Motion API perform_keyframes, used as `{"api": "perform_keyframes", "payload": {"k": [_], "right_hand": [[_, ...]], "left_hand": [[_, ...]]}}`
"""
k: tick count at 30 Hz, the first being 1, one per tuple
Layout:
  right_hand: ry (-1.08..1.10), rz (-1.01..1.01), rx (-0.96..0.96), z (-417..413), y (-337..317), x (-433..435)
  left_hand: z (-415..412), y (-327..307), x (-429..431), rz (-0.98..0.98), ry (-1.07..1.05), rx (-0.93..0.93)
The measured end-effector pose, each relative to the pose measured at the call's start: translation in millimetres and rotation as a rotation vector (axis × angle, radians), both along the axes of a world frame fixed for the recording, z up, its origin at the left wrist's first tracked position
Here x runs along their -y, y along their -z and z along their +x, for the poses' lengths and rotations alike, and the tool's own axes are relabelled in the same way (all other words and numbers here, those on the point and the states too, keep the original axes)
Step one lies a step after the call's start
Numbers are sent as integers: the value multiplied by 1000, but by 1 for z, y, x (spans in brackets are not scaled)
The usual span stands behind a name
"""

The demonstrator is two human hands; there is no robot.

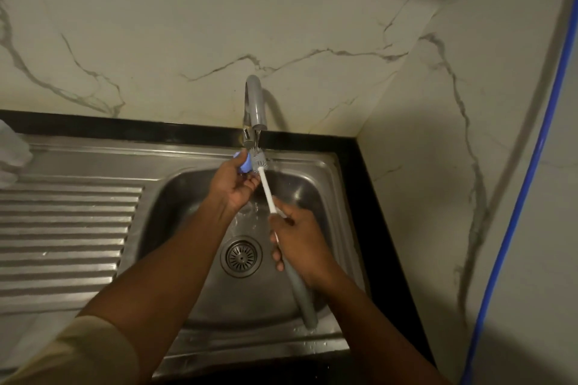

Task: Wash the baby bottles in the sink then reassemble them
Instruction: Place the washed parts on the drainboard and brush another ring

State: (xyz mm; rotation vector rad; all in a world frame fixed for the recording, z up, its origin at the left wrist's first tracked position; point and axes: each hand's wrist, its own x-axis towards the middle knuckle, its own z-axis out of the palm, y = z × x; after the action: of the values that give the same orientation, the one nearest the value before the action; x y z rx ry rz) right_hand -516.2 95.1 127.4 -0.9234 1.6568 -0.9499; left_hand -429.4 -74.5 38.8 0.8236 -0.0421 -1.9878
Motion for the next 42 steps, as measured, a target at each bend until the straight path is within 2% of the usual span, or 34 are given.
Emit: {"api": "perform_keyframes", "payload": {"k": [2, 6, 10, 11, 16, 20, 22, 27, 33, 37, 42], "right_hand": [[2, 5, -10, 1, 2, -9], [67, -12, -52, -9, 4, 17], [-47, 42, -67, 1, 2, 0], [-67, 50, -64, 5, 2, -7], [61, -23, -95, -1, 3, 19], [-29, 56, -93, 10, 2, 8], [-82, 88, -95, 17, 0, -8], [62, 35, -68, 7, 0, 22], [-13, 36, -118, 17, 0, -11], [61, 16, -117, 2, 2, 14], [-31, 33, -125, 3, -3, -1]], "left_hand": [[2, 0, 0, -5, 13, 38], [-9, -3, -14, -107, 199, 141], [-1, 1, 0, 11, 17, 74], [4, 2, 3, 7, 3, 104], [-6, 0, -12, -74, 170, 188], [-3, 2, -11, 10, 32, 65], [4, 5, -4, 37, -15, 66], [-1, -2, -13, -23, 64, 110], [3, 1, -10, -90, 50, 205], [-8, 6, -23, -143, 174, 179], [-2, 2, -13, -45, 45, 148]]}}
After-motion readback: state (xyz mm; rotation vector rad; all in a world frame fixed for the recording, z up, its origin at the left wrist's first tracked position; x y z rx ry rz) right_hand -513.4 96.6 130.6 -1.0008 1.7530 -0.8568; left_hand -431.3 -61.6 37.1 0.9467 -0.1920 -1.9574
